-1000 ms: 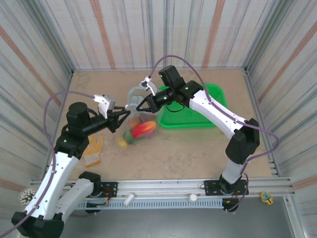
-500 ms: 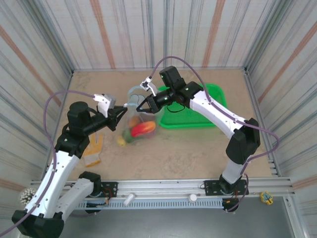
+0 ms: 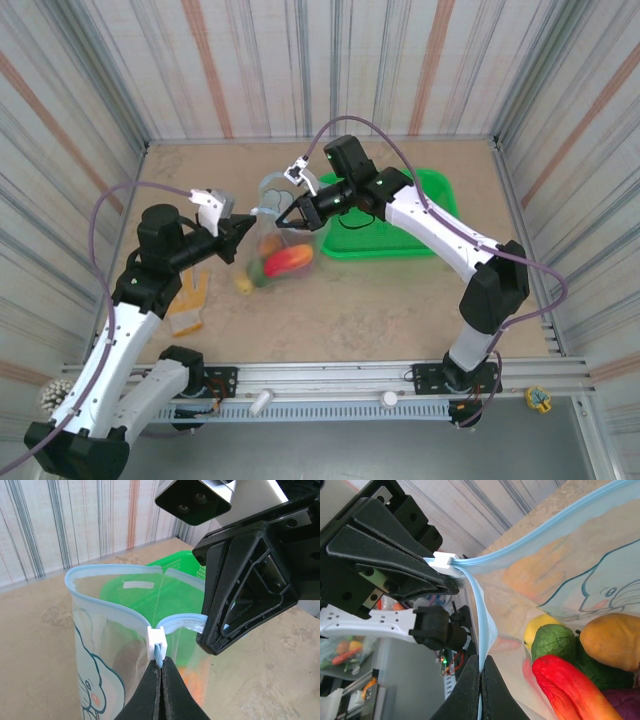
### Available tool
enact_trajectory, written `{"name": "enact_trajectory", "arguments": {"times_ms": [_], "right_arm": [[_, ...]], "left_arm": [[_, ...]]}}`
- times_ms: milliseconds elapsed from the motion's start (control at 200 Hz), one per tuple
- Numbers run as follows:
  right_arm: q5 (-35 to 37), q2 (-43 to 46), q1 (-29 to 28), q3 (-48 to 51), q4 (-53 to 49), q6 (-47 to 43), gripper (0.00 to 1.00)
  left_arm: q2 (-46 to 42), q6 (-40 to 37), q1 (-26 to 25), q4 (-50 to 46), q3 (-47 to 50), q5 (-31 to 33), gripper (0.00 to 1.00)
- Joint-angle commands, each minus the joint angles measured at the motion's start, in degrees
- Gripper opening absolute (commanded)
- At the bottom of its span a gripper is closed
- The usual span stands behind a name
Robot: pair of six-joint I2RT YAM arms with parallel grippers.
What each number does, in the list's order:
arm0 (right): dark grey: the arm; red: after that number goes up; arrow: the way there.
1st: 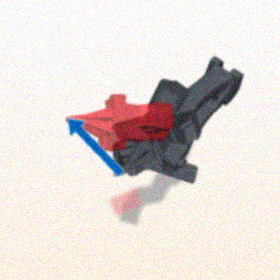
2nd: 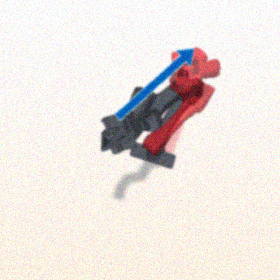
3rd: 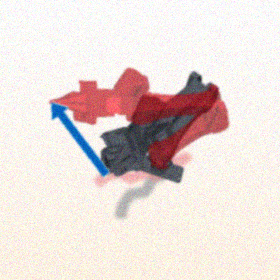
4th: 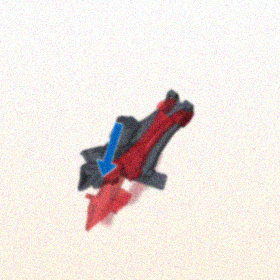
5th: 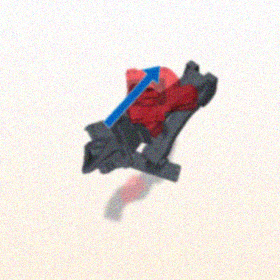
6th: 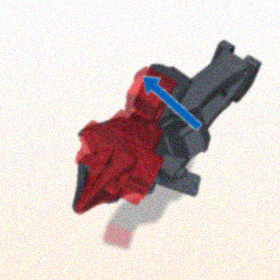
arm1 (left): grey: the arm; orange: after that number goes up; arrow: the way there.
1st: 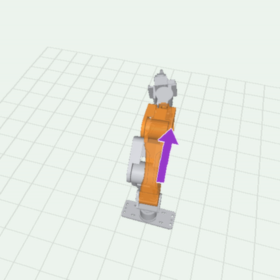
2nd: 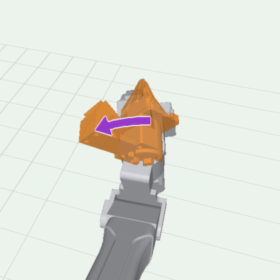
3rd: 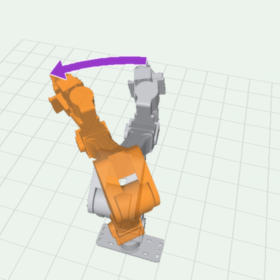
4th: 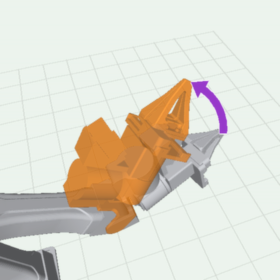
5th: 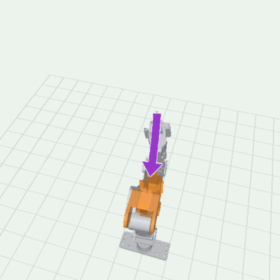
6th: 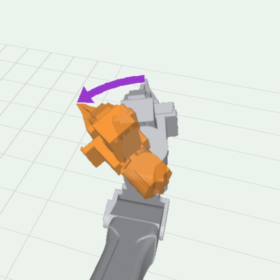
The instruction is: Place the food in the zip-top bag and seal the zipper
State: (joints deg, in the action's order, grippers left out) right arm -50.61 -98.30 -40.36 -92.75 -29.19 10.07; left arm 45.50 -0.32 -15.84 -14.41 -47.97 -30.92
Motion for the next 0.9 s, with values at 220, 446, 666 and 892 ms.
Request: {"name": "enact_trajectory", "arguments": {"times_ms": [220,446,666,892], "right_arm": [[1.3,4.7,1.0,-2.2,-1.4,-4.9,0.31],[6.9,9.2,-0.5,1.1,1.0,-28.0,0.48],[3.5,8.6,-1.9,-2.5,-5.8,-49.5,0.48],[-0.6,1.8,-4.1,-11.6,-19.3,-59.5,0.46]], "left_arm": [[-1.5,-4.5,-3.1,-1.5,-1.1,-1.0,0.00],[-2.7,-7.1,-6.0,-2.1,0.9,0.5,0.00],[-6.3,-8.9,-8.3,-1.2,4.7,-1.0,0.00],[-8.0,-10.3,-9.5,-0.9,6.1,0.4,0.00]]}}
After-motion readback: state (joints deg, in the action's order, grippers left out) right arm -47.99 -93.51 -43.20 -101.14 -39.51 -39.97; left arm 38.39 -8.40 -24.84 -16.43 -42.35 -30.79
